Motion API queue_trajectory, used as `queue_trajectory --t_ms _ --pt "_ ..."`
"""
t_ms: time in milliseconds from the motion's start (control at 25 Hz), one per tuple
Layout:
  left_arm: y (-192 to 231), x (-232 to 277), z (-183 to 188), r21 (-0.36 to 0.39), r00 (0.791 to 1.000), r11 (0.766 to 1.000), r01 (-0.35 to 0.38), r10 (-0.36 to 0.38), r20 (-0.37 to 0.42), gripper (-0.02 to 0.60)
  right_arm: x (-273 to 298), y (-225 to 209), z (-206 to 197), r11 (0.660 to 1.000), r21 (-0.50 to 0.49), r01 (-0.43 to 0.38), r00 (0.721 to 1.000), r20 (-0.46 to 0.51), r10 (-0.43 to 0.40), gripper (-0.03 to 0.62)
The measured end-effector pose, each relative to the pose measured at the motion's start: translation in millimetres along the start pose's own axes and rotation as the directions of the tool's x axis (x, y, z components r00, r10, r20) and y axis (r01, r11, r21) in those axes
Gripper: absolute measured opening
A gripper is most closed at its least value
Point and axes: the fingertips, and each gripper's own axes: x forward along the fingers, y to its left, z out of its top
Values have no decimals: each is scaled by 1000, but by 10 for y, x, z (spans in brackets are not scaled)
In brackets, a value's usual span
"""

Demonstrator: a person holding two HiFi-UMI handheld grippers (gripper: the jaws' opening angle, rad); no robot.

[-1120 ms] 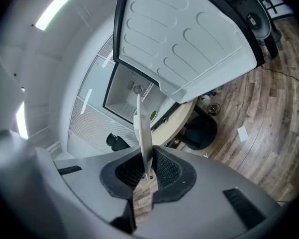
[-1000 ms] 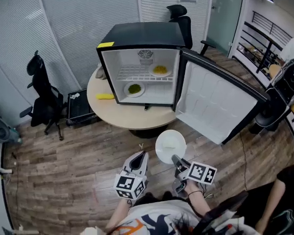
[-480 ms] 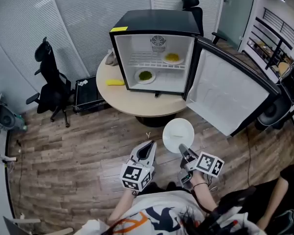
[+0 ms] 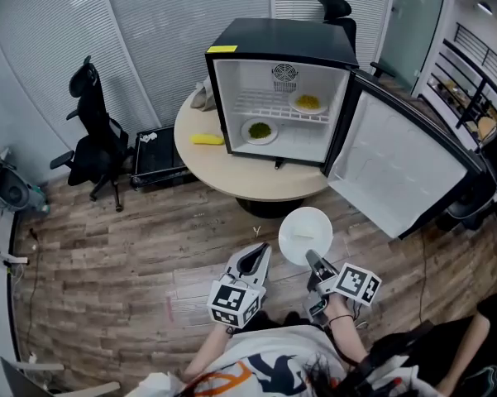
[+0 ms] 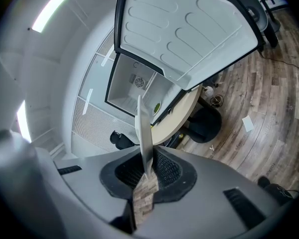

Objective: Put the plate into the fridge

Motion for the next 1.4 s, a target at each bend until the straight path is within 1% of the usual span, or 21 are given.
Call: queue_trajectory --t_ms 120,360,600,800,920,1040,1200,1400 --pt "104 -51 12 4 1000 1000 -2 2 4 15 78 66 -57 1000 -3 -10 1000 1 10 40" --pt "228 -204 -22 26 1000 1000 8 -8 -2 15 153 90 -217 1000 13 2 1000 7 -2 40" --pt "326 -256 -27 21 1000 1000 20 -21 1 15 248 89 -330 999 23 26 1000 -12 -26 40" --pt "409 -236 -65 4 1000 1000 24 -24 -12 15 379 136 -288 1000 23 21 1000 -12 -21 40" --pt "498 -205 -85 -3 1000 1000 10 -10 -17 15 463 106 -290 999 22 34 999 -31 -34 40" --pt "611 -141 -87 -2 1000 1000 -3 3 -25 15 614 112 -244 999 31 26 999 -41 -25 40" --pt "800 33 -84 4 999 1000 -18 18 -38 15 853 76 -99 999 34 26 999 -47 -25 40" --pt "1024 376 -39 -5 998 1000 -25 24 -49 15 1158 55 151 999 43 26 998 -54 -23 40"
